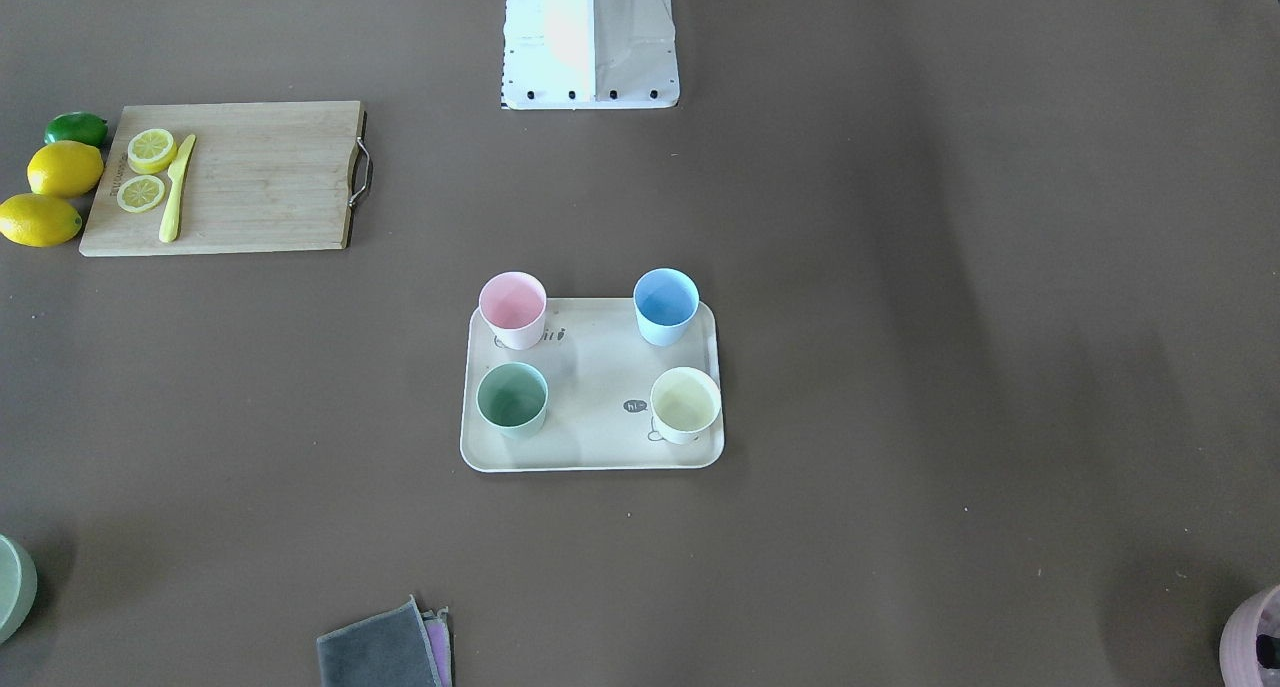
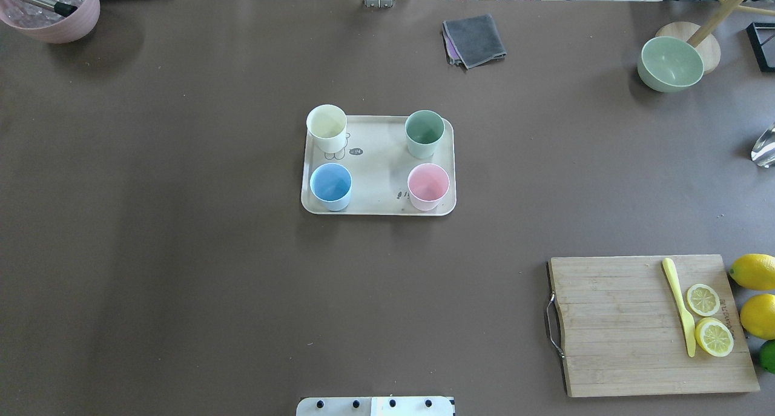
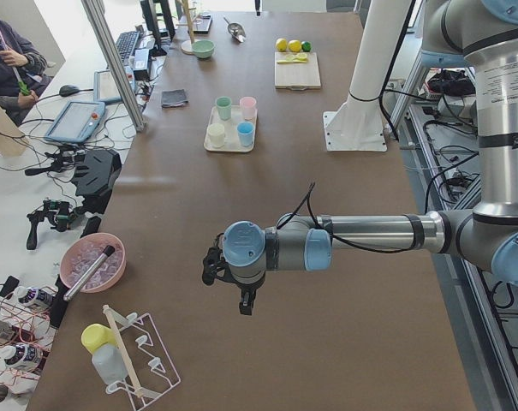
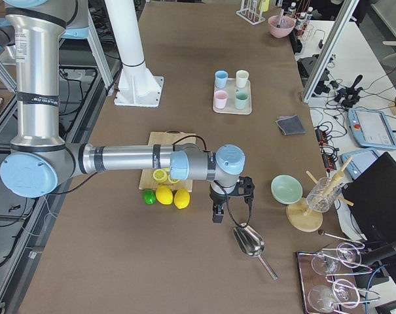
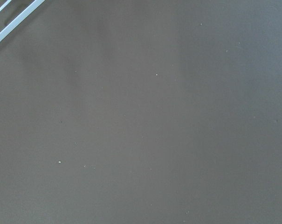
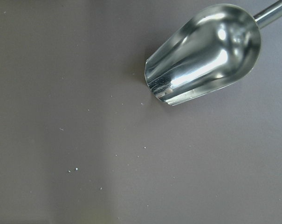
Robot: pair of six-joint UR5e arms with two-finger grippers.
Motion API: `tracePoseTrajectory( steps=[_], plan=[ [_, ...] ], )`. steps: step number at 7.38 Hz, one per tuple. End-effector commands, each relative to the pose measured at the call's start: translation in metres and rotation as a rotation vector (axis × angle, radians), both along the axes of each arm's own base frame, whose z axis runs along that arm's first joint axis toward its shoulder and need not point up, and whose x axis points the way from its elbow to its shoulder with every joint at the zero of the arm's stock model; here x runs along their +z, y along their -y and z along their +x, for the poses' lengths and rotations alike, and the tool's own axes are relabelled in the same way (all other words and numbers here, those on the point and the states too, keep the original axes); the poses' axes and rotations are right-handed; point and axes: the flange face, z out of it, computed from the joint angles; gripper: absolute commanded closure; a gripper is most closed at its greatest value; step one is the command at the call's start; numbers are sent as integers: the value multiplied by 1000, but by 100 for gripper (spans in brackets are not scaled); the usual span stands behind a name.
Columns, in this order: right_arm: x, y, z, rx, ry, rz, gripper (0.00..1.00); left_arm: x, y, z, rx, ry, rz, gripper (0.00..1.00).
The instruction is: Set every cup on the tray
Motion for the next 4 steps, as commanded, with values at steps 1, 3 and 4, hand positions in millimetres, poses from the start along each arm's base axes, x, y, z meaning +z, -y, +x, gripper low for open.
tracePoseTrajectory(
  steps=[1,3,4],
  plan=[
    [1,-2,0,0,4,-3,0,-2,0,0,0,0,5,2],
    [-1,-2,-3,-3,27,-4,0,-2,1,0,0,0,6,2],
    [-2,-1,-5,-6,33,-2,0,-2,0,0,0,0,5,2]
  ],
)
